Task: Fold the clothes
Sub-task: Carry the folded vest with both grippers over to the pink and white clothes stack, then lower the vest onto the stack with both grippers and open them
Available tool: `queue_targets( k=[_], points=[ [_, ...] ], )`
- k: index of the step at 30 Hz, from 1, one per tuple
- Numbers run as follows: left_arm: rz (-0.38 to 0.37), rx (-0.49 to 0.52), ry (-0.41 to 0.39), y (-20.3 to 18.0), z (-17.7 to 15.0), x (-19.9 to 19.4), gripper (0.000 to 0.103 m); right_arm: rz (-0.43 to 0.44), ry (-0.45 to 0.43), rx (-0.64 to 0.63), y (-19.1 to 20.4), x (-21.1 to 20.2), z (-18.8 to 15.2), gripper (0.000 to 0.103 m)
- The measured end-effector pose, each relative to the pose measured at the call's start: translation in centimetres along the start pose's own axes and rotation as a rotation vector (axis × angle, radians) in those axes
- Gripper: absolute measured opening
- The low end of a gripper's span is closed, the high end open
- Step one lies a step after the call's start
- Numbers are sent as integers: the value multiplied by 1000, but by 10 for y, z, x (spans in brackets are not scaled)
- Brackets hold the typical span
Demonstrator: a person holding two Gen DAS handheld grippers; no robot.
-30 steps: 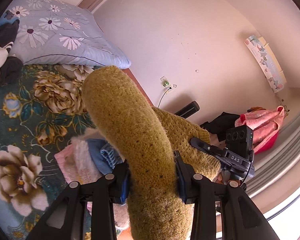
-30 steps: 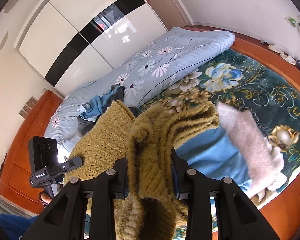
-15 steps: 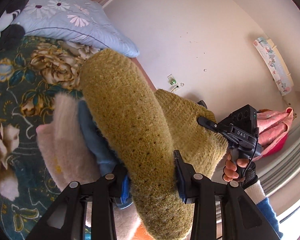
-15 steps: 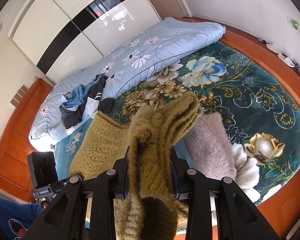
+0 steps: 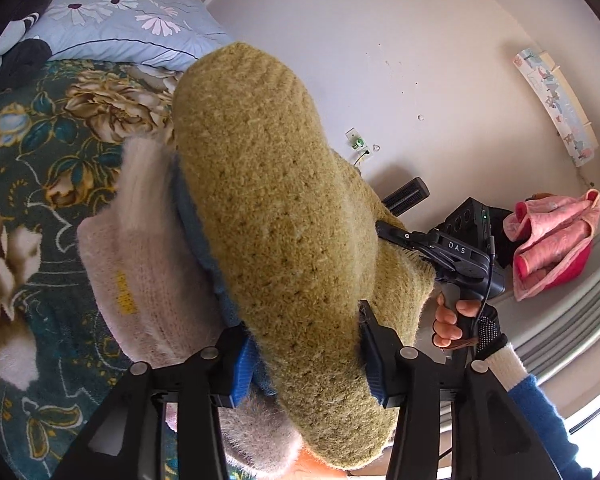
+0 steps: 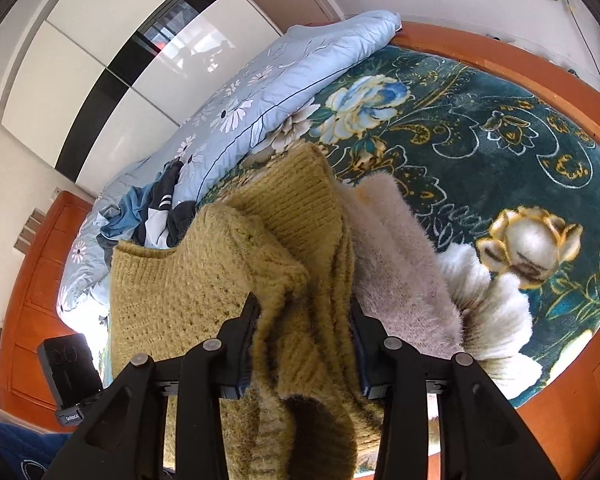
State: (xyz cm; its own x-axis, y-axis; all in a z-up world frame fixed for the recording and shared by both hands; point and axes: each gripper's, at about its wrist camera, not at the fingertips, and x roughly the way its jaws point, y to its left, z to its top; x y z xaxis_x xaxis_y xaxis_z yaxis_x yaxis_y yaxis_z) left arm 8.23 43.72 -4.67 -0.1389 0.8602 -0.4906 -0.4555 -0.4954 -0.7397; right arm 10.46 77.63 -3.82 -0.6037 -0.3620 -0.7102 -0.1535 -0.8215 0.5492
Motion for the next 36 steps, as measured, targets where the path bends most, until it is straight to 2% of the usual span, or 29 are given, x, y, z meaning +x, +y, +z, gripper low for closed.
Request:
queue_targets(
  k=[2, 4, 5, 8, 12, 14, 16, 20, 25, 29, 34, 36],
  points=[
    [6, -11, 11, -2, 4, -3, 51, -27, -1, -8, 6, -1, 0, 49],
    [17, -28, 16, 1, 10, -6, 56, -60, -3, -21, 13, -3, 1, 52],
    [31, -32, 15, 3, 12, -9, 59, -74, -3, -28, 17, -4, 1, 54],
    [78, -23, -10, 3, 16, -24, 61, -141, -19, -50, 26, -11, 3, 60],
    [163, 37, -58, -4, 33, -43, 61, -210, -73, -43, 33, -30, 3, 60],
    [175, 79, -65, -14, 43, -47, 61, -240, -112, -24, 36, -42, 1, 60],
    [189, 142, -74, -30, 48, -45, 61, -234, -143, -7, 42, -54, -3, 61],
    [202, 267, -71, -59, 60, -29, 64, -213, -164, -61, 69, -66, -20, 61],
    [220, 284, -11, -56, 61, -7, 65, -219, -96, -203, 102, -48, -56, 61],
    [223, 279, 5, -45, 52, 2, 66, -261, -39, -229, 90, -30, -73, 61],
    [236, 305, 11, -43, 44, 9, 68, -229, -75, -127, 62, -23, -67, 61],
    [252, 331, 11, -44, 42, 12, 69, -239, -90, -128, 63, -19, -64, 61]
  ],
)
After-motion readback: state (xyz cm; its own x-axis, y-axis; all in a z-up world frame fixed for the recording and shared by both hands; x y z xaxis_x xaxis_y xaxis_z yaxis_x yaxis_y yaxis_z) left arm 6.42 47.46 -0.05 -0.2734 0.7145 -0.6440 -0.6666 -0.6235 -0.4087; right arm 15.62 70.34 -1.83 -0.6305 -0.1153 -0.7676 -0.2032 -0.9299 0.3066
